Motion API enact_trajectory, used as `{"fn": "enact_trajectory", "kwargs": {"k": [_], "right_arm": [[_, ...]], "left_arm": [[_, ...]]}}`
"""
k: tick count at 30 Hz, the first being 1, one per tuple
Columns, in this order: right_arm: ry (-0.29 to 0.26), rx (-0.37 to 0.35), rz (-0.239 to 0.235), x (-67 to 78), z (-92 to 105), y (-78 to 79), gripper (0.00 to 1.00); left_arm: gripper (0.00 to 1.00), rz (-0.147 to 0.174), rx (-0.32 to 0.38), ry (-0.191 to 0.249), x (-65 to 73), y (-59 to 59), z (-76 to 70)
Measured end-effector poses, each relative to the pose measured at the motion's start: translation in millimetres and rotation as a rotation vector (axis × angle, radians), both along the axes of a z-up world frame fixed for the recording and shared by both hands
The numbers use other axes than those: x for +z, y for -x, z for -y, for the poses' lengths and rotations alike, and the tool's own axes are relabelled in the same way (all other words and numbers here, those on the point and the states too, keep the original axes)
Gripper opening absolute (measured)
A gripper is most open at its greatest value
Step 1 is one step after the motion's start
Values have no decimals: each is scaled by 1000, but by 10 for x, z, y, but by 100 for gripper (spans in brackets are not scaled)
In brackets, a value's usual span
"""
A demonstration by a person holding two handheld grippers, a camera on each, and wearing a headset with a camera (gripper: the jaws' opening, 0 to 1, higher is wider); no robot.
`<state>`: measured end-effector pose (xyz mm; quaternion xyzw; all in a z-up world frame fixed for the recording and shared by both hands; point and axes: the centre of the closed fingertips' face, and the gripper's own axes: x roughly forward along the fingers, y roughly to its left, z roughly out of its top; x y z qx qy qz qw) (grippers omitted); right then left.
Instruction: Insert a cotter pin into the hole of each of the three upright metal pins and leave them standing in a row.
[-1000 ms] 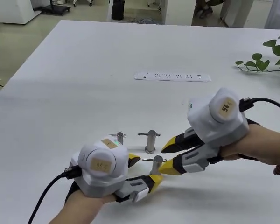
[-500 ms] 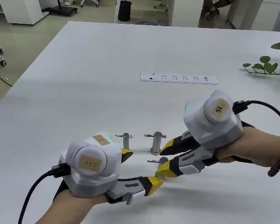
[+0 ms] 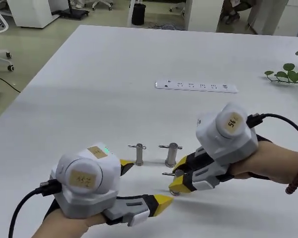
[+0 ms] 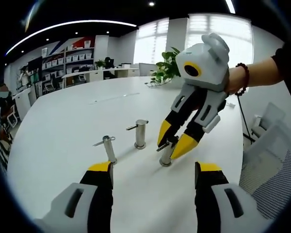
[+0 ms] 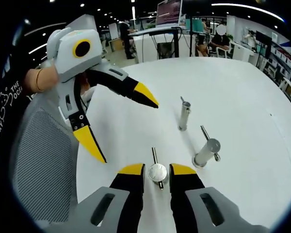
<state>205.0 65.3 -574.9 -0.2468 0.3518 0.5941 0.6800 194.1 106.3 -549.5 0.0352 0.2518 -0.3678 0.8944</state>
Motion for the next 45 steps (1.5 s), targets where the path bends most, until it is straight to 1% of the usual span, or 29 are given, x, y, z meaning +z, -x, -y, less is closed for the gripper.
{"fn": "enact_trajectory", "kwargs": {"k": [3, 6, 8, 13, 14, 15, 17, 22, 25, 29, 31, 36, 38, 40, 43, 45], "right_arm": [[4, -1, 5, -11, 6, -14, 13], [5, 1, 10, -17, 10, -13, 12], [4, 6, 7, -17, 8, -3, 10], [11, 14, 13, -14, 11, -2, 10], [12, 21, 18, -13, 11, -1, 10], [14, 41, 33, -10, 13, 3, 9], [16, 53, 44, -7, 16, 6, 9], [15, 54, 39, 0, 20, -9, 9], [15, 56, 37, 3, 27, -10, 8], [18, 65, 42, 6, 36, -9, 8], [22, 67, 44, 5, 46, -15, 8], [39, 61, 53, 11, 109, -65, 8], [39, 55, 52, 23, 134, -86, 8], [39, 48, 56, 36, 160, -112, 8], [43, 48, 73, 61, 206, -157, 8], [44, 41, 72, 71, 232, -184, 8]], "left_arm": [[70, 3, 30, 8, 23, -21, -66], [74, 11, 51, 59, 94, -34, -99], [75, 16, 52, 65, 115, -41, -110], [76, 26, 58, 61, 132, -58, -127], [76, 24, 56, 61, 129, -54, -126], [76, 24, 56, 59, 126, -49, -124], [76, 25, 52, 50, 115, -43, -125], [77, 24, 59, 51, 102, -48, -134], [78, 34, 68, 47, 112, -67, -158], [79, 43, 92, 60, 142, -97, -189], [79, 40, 97, 63, 144, -99, -198], [79, 40, 97, 70, 156, -98, -191], [79, 45, 94, 70, 162, -99, -185], [79, 45, 94, 68, 159, -100, -183], [79, 48, 95, 61, 154, -105, -189], [79, 48, 97, 61, 154, -110, -193]]}}
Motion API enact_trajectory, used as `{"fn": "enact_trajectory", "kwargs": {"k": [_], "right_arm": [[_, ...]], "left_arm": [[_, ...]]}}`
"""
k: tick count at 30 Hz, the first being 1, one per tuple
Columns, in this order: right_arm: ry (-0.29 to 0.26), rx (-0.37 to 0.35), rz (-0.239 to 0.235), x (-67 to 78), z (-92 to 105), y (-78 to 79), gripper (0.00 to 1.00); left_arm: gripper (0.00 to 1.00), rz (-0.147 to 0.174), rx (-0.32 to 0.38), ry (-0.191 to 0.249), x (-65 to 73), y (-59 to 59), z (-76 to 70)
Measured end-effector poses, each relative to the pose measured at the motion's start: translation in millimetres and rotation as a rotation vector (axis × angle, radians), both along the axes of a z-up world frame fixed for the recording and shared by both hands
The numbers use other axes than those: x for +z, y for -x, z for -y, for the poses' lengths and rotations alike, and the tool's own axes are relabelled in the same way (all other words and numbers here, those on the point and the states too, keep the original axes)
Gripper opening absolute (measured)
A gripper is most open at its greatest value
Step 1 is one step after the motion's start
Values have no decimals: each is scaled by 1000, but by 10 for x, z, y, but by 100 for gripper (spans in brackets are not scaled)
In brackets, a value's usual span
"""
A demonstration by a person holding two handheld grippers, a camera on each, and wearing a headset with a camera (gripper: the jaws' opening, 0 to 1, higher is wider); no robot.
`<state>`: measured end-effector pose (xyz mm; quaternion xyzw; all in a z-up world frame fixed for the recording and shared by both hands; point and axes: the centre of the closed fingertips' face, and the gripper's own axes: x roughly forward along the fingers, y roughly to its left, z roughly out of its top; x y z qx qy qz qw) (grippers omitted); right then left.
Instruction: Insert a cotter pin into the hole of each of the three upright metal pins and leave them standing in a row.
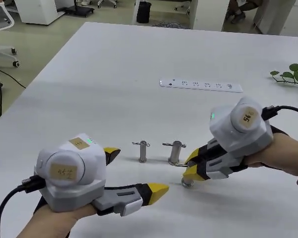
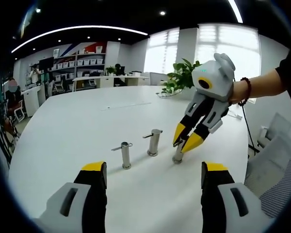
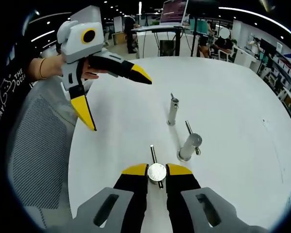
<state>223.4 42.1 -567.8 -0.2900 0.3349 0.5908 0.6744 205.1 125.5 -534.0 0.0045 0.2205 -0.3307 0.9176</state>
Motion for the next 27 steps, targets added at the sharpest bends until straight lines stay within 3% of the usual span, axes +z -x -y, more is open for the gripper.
{"fn": "enact_trajectory", "kwargs": {"k": [27], "right_arm": [[37, -73, 48, 31, 300, -415, 8]], "left_arm": [[78, 7, 7, -15, -8, -23, -10]]}}
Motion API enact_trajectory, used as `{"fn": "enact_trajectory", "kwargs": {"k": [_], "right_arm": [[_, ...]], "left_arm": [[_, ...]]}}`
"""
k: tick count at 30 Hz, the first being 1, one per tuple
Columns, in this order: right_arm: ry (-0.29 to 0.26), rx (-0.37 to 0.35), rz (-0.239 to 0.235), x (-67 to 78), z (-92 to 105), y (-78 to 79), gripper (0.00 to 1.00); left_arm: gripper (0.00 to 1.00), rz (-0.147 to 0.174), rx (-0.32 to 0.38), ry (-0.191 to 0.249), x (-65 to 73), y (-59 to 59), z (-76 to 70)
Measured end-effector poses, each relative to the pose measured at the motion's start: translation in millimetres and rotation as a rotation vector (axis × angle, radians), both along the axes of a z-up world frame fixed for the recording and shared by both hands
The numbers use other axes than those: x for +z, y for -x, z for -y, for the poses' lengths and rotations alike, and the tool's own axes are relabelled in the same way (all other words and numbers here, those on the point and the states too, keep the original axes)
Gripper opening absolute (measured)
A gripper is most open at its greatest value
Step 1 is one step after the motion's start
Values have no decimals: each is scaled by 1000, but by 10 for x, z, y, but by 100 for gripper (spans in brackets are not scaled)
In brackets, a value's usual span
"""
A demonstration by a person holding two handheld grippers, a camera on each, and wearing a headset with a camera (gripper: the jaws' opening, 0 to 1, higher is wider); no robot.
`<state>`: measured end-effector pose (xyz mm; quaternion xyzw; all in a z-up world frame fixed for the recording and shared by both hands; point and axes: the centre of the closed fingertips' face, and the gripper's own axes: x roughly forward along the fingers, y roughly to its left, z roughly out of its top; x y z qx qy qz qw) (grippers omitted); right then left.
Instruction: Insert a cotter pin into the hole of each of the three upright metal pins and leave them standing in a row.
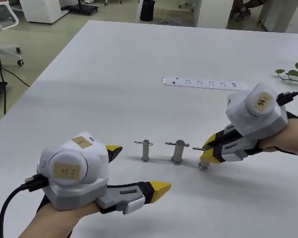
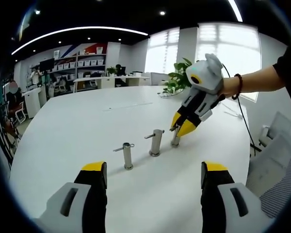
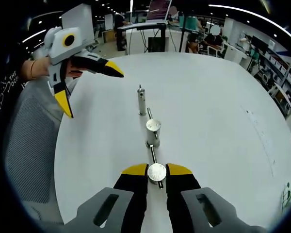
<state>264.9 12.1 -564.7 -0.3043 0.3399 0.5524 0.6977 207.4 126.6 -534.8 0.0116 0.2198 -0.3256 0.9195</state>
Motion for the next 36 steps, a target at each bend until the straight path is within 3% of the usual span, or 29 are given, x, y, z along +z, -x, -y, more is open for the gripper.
{"fn": "enact_trajectory", "kwargs": {"k": [14, 21, 27, 31, 36], "right_arm": [[5, -2, -4, -48, 76, -82, 8], [12, 28, -2, -67, 93, -88, 8], [-4, 21, -31, -76, 113, -102, 9], [0, 63, -18, -79, 100, -94, 9], [6, 54, -25, -92, 100, -93, 9]], "left_arm": [[78, -1, 3, -8, -17, -11, -7], [78, -9, -3, -12, -34, 1, 4], [78, -20, -4, -18, -65, 9, 5], [78, -22, -4, -18, -67, 15, 8], [78, -26, -7, -24, -81, 25, 12]]}}
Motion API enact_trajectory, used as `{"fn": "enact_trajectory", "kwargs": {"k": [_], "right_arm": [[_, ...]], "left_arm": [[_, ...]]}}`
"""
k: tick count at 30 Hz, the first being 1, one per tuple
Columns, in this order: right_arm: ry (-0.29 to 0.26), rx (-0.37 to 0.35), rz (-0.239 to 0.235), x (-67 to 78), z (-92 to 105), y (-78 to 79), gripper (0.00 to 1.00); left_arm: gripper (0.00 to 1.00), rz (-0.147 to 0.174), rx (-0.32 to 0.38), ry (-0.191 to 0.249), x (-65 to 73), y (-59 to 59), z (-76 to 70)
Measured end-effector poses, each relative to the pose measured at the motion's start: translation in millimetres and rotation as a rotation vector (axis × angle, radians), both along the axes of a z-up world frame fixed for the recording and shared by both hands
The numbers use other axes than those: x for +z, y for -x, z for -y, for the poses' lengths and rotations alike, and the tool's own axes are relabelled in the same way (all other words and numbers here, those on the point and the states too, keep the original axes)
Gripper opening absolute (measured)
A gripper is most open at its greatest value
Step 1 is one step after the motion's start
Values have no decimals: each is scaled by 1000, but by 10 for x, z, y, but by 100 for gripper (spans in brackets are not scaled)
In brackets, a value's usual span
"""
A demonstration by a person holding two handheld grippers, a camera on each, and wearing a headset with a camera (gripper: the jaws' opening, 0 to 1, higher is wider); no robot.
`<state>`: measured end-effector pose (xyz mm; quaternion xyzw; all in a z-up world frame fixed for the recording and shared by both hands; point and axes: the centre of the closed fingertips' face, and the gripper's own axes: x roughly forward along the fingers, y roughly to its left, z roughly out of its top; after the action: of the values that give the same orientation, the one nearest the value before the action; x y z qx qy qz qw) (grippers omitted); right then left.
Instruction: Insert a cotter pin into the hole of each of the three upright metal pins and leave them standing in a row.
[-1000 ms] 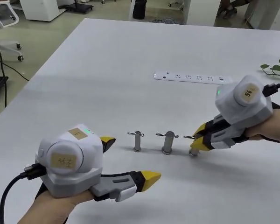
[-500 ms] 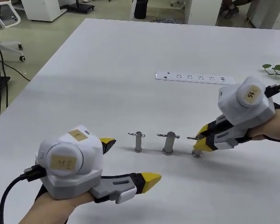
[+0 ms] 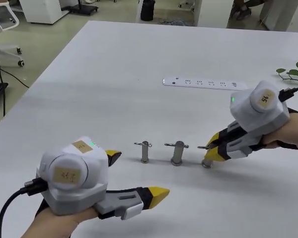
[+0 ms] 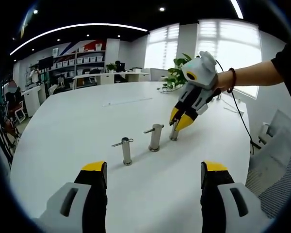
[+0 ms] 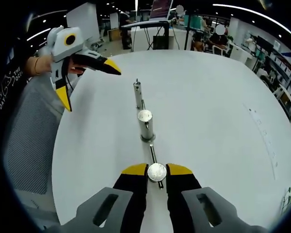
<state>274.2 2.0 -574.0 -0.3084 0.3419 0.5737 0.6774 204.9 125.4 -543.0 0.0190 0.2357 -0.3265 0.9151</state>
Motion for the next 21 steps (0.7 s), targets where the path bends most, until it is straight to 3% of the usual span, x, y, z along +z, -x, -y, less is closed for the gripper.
{"fn": "enact_trajectory", "kwargs": {"k": [10, 14, 17, 21], "right_arm": [[19, -13, 84, -13, 43, -69, 19], [-19, -63, 89, 48, 34, -53, 23], [-89, -150, 75, 125, -4, -28, 30], [-117, -229, 80, 172, 17, -26, 39]], "left_arm": [[78, -8, 15, -8, -21, -22, -44], [78, -4, 27, -11, -16, -43, -66], [78, -5, 40, -3, -7, -65, -72], [76, -14, 69, 0, 2, -109, -96]]}}
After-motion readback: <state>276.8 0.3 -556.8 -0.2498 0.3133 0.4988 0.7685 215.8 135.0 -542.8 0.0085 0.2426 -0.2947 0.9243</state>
